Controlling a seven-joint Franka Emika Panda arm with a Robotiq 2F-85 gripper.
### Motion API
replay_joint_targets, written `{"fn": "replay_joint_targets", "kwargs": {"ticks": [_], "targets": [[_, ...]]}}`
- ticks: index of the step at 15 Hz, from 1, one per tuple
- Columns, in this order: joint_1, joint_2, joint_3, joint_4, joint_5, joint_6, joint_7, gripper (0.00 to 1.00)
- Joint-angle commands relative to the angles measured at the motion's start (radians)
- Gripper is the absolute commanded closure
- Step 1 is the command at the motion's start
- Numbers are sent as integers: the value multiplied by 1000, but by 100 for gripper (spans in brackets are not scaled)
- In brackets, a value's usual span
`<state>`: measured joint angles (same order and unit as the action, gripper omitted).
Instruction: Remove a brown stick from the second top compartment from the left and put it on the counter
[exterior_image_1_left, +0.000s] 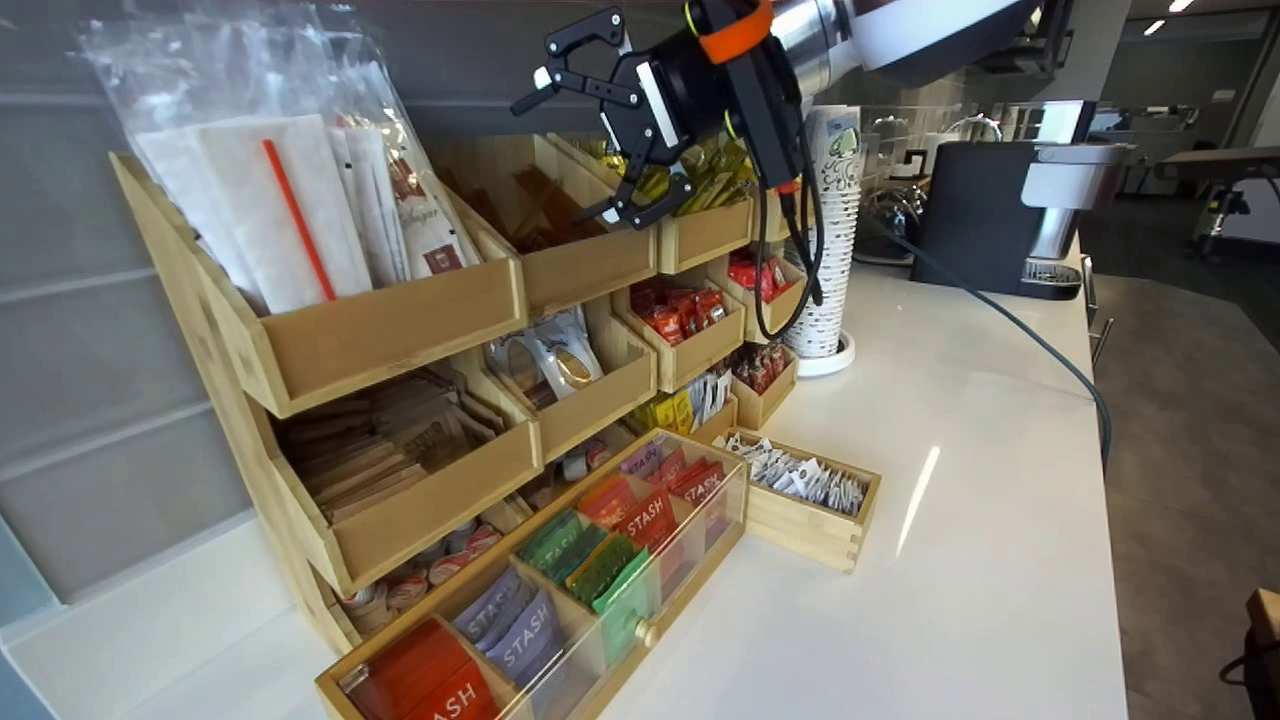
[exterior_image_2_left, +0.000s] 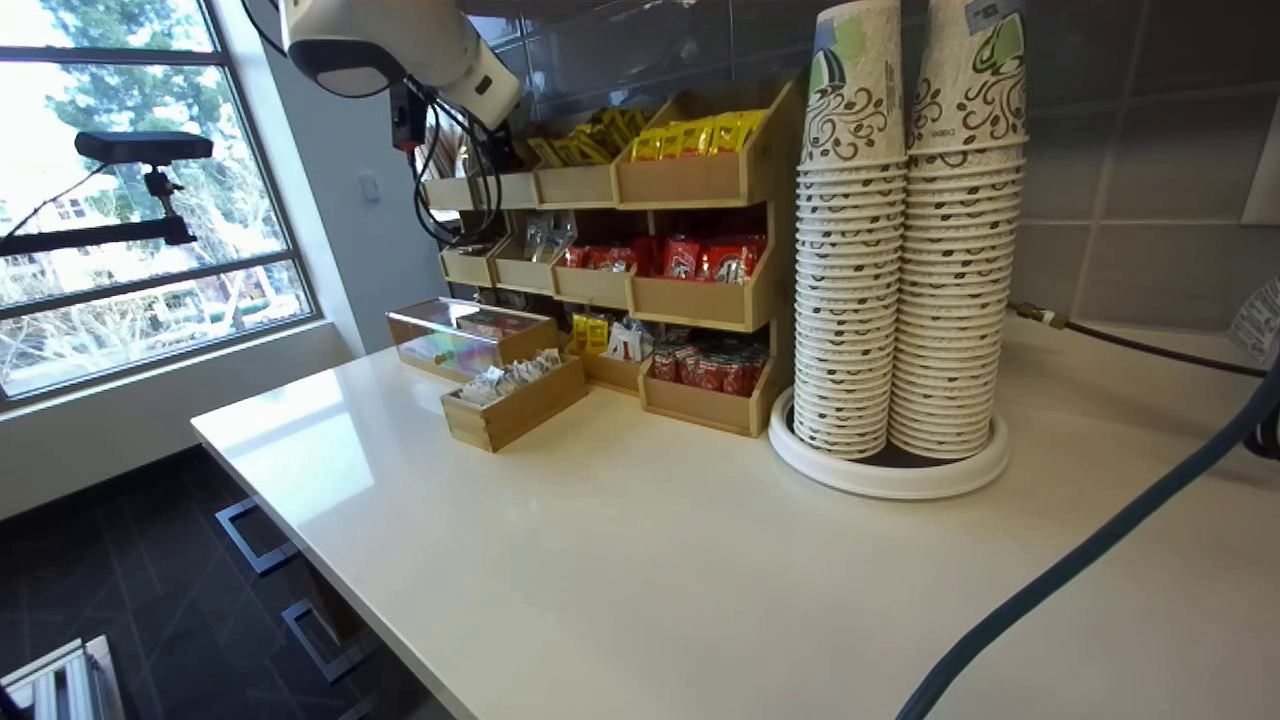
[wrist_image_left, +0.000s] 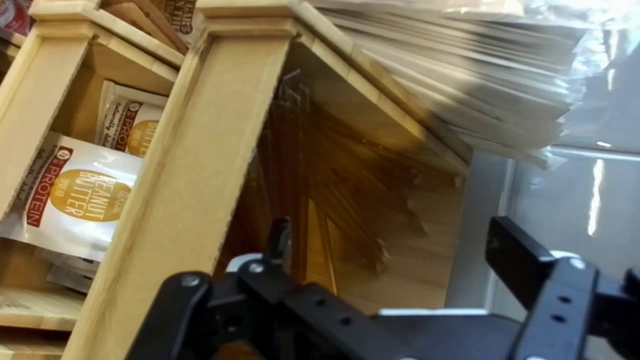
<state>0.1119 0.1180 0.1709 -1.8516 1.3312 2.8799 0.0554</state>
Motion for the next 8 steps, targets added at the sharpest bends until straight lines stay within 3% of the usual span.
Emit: {"fn": "replay_joint_targets", "kwargs": {"ticks": [1, 6, 7, 8], "targets": [[8, 54, 12, 70, 36, 75, -54, 0], [8, 95, 15, 115, 8, 112, -57, 3], [9, 102, 14, 120, 4, 112, -55, 26], [9, 112, 13, 125, -2, 116, -53, 28]]}}
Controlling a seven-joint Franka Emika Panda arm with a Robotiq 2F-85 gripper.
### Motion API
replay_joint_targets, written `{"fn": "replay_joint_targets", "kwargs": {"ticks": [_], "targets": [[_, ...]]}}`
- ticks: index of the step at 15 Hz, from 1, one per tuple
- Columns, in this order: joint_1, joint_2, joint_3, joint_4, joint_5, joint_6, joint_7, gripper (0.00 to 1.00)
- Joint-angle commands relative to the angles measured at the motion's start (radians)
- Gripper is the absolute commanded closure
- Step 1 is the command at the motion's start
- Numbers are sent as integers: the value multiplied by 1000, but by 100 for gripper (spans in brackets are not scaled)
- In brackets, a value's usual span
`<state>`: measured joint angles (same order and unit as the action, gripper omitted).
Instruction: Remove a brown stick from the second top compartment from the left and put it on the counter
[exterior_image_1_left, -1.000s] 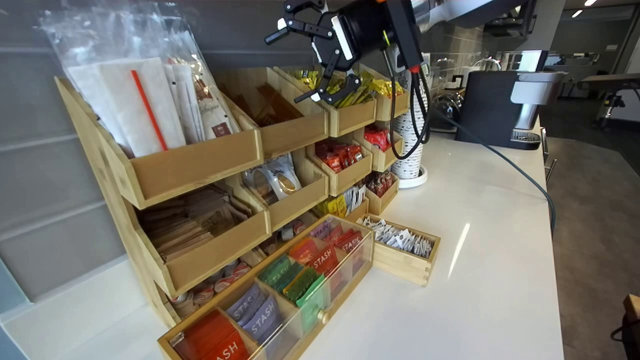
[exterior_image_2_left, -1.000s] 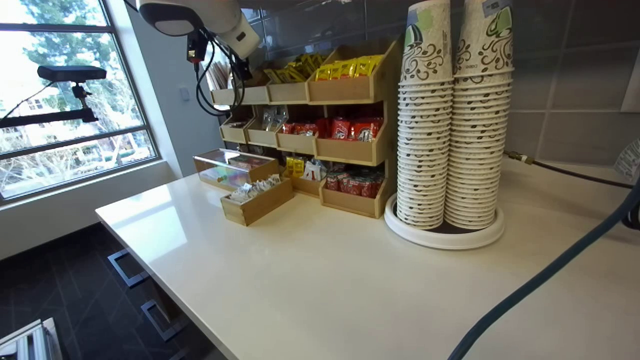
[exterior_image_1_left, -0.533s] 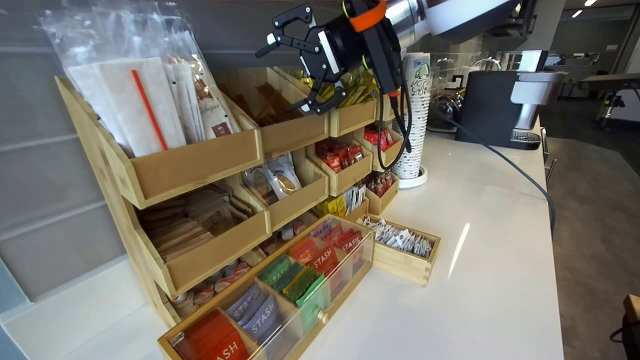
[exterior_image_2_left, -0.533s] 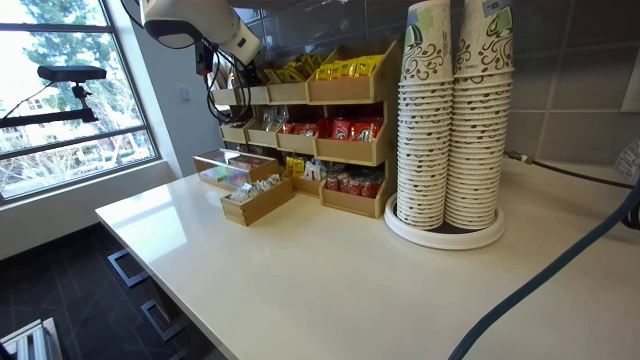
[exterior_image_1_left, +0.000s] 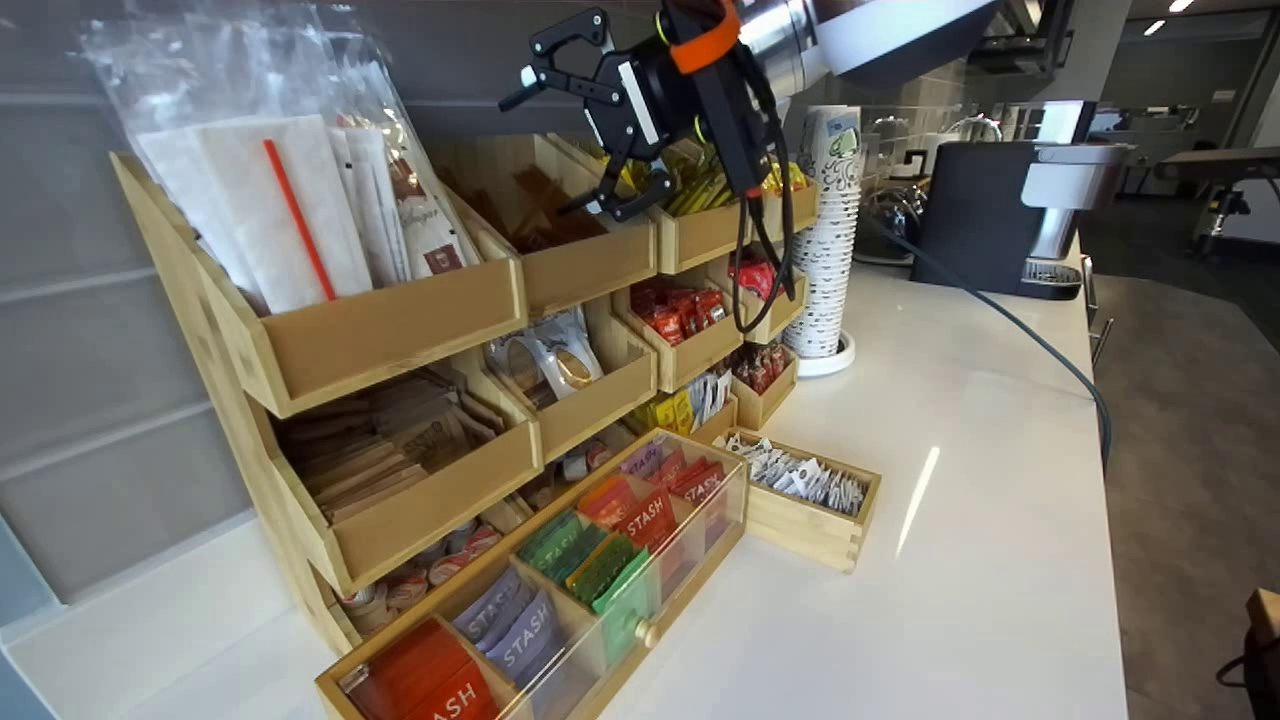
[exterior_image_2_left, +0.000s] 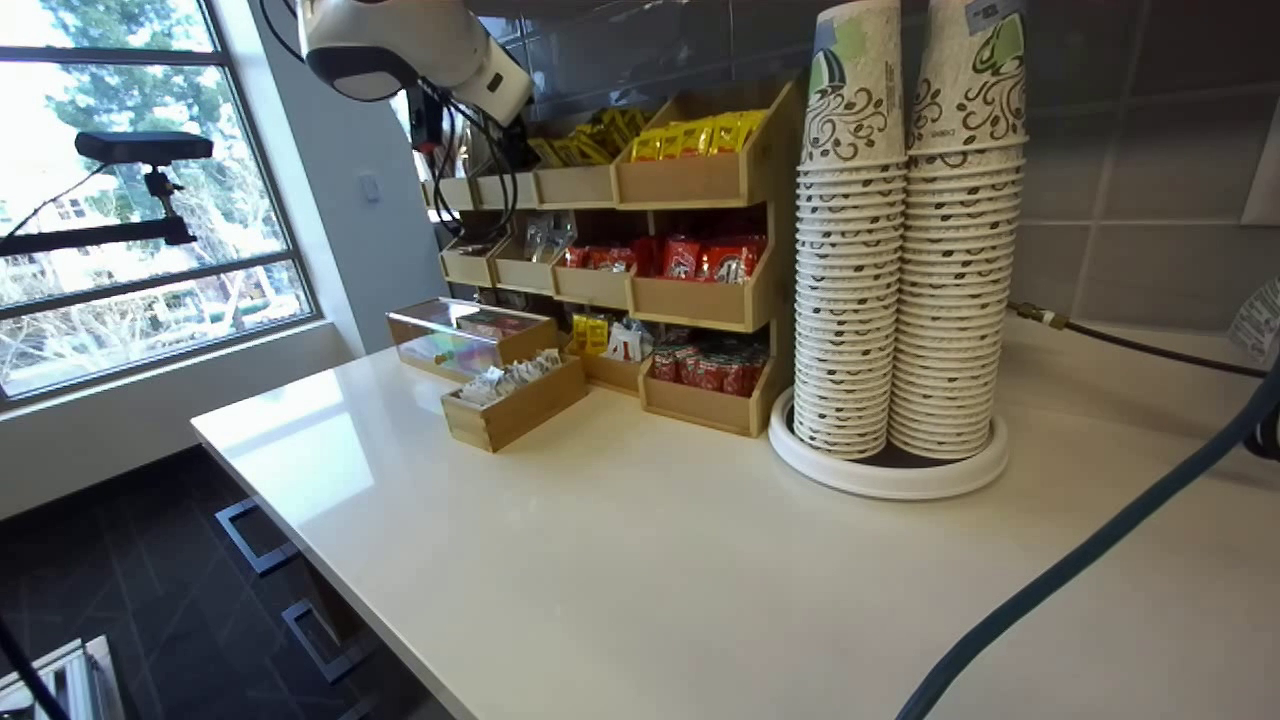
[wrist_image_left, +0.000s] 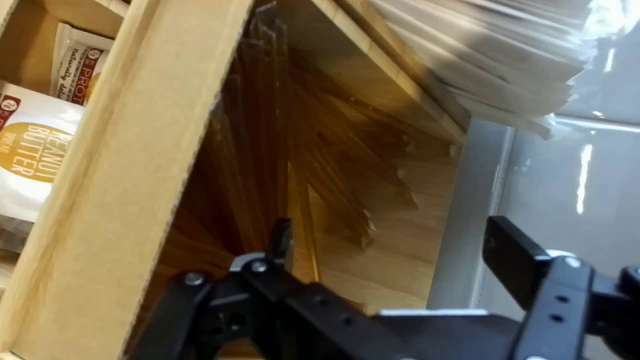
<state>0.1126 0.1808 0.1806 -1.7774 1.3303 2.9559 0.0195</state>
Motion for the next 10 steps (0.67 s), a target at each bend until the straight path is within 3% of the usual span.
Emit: {"fn": "replay_joint_targets", "kwargs": {"ticks": [1, 3, 4, 6, 10], "targets": [[9, 57, 3, 54, -5, 41, -16, 31], [9, 69, 2, 60, -10, 44, -14, 30], [8, 73, 0, 62, -15, 38, -11, 53], [9, 83, -1, 69, -19, 42, -10, 58], [9, 93, -2, 74, -24, 51, -9, 88]]}}
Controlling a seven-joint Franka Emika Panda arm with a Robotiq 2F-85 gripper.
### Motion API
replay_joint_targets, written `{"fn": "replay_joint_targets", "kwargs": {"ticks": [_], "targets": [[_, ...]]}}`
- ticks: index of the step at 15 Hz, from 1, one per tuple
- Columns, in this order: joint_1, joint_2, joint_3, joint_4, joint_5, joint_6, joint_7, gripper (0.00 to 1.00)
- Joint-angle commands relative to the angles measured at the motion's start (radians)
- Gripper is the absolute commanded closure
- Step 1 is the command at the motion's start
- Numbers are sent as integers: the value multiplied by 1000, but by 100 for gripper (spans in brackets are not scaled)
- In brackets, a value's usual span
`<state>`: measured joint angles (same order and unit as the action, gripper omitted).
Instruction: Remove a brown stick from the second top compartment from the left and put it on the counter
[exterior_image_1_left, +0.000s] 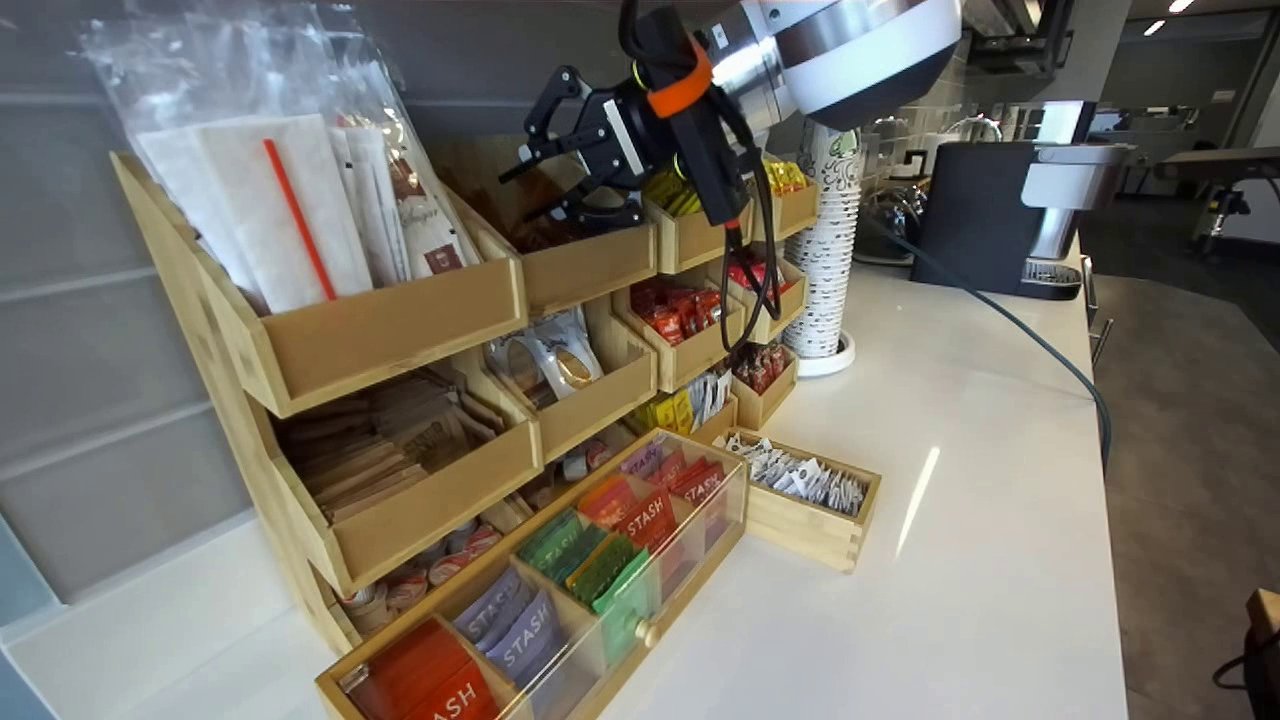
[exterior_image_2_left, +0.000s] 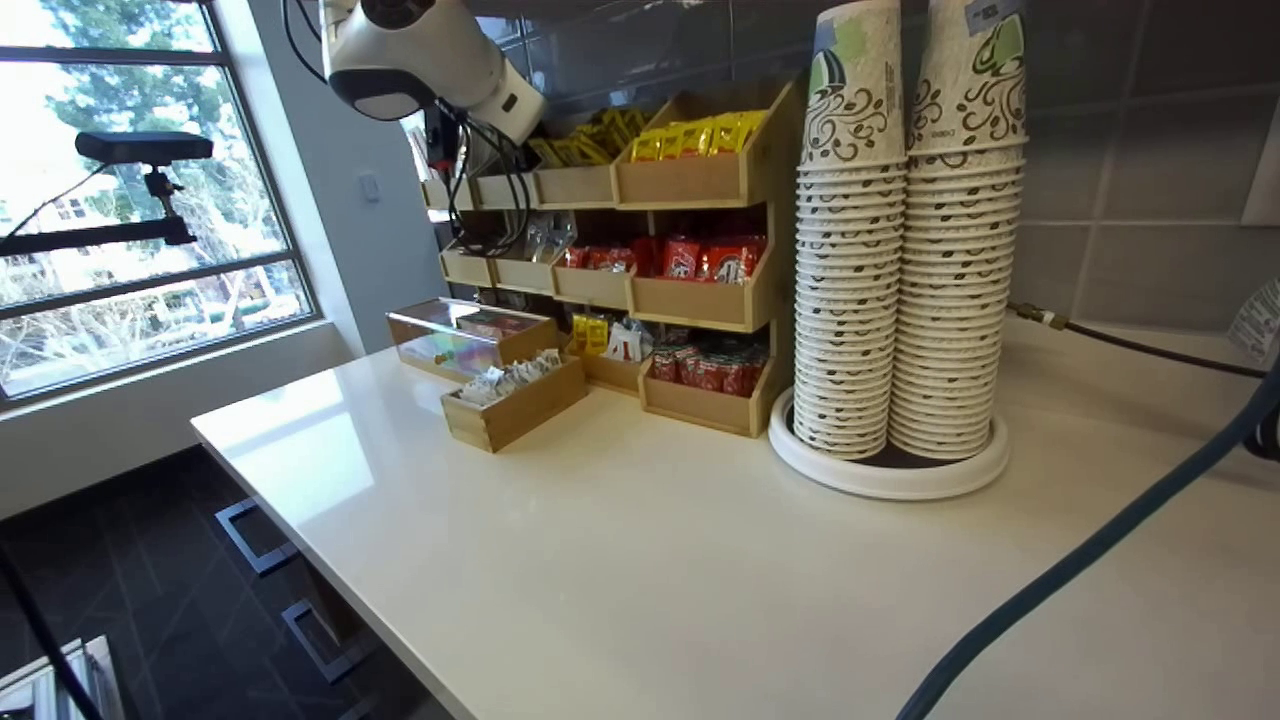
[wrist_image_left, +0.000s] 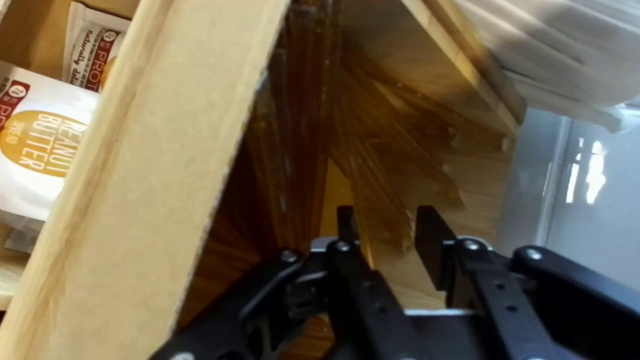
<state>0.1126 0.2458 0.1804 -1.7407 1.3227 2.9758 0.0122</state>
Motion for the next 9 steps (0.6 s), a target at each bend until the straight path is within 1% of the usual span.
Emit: {"fn": "replay_joint_targets", "kwargs": {"ticks": [1, 2, 3, 8, 9], "targets": [[9, 30, -2, 38, -16, 32, -2, 94], [9, 30, -2, 39, -17, 33, 0, 98], [9, 30, -3, 39, -18, 33, 0, 100], [8, 29, -7, 37, -21, 37, 3, 100], [8, 29, -8, 35, -24, 37, 4, 78]]}}
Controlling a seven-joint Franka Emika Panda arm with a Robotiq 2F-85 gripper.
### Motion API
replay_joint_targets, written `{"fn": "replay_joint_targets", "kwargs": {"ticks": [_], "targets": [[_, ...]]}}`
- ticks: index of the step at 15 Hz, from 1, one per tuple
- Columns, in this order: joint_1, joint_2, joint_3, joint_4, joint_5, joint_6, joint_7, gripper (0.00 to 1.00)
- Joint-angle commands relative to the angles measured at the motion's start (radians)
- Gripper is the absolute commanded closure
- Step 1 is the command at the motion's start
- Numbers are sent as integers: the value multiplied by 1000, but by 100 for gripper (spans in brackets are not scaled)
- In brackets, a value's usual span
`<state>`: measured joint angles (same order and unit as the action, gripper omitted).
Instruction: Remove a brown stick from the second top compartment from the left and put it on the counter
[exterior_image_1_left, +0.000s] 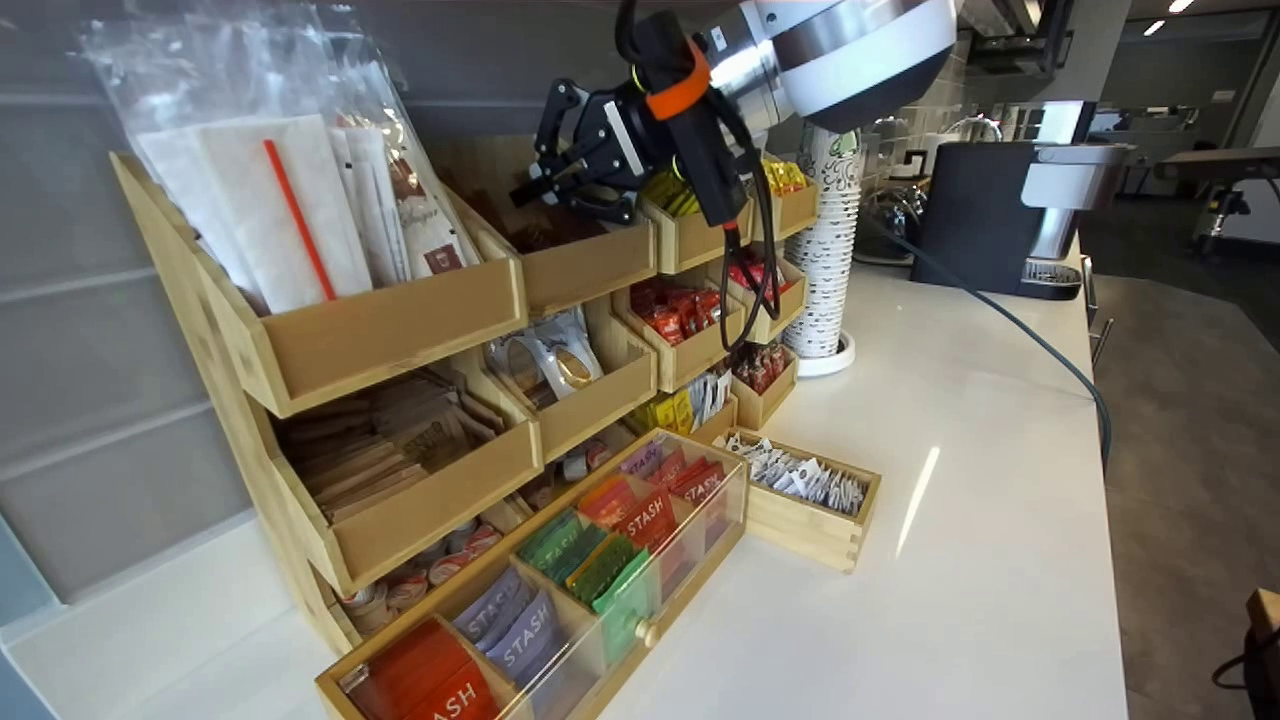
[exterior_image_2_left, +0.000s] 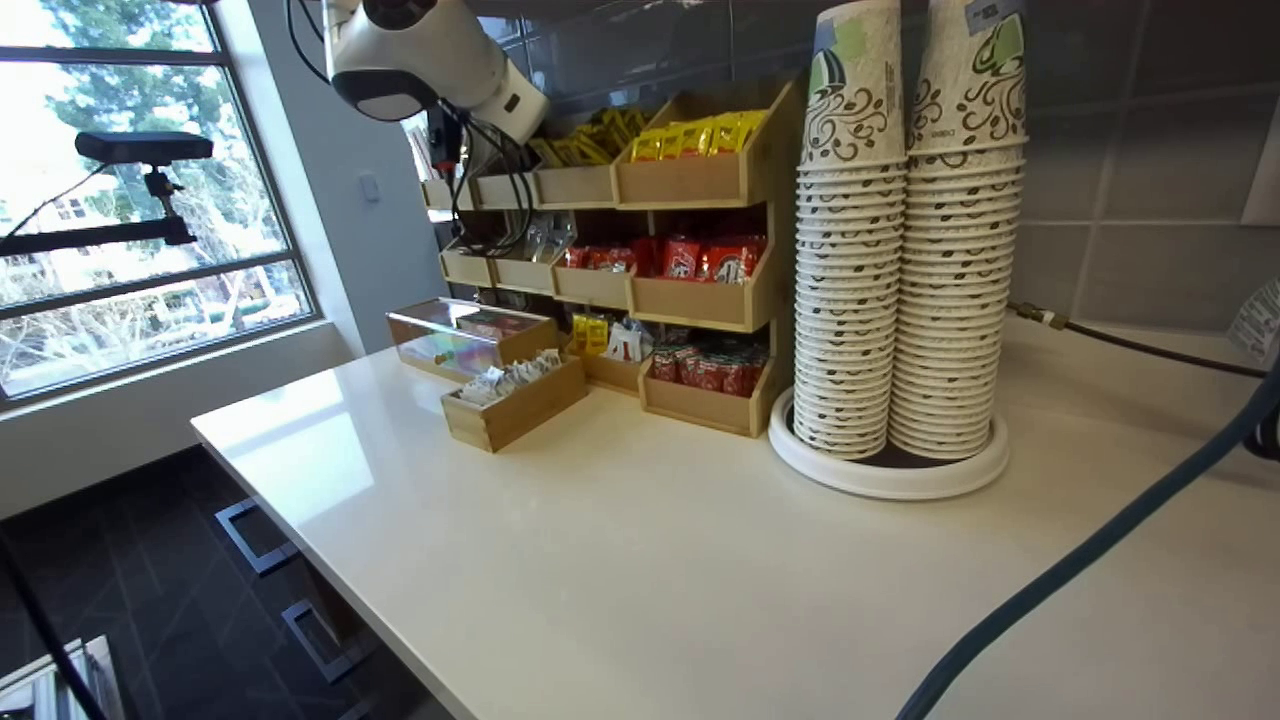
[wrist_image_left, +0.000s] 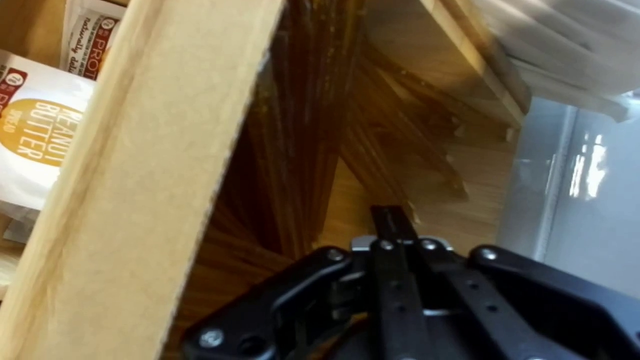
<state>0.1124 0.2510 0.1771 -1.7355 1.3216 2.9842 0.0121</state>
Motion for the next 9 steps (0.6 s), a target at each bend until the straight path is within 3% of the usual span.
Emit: {"fn": "replay_joint_targets", "kwargs": {"ticks": [1, 9], "targets": [[11, 20, -8, 23, -36, 31, 5, 73], [13, 1, -8, 5, -130, 11, 21, 20]]}}
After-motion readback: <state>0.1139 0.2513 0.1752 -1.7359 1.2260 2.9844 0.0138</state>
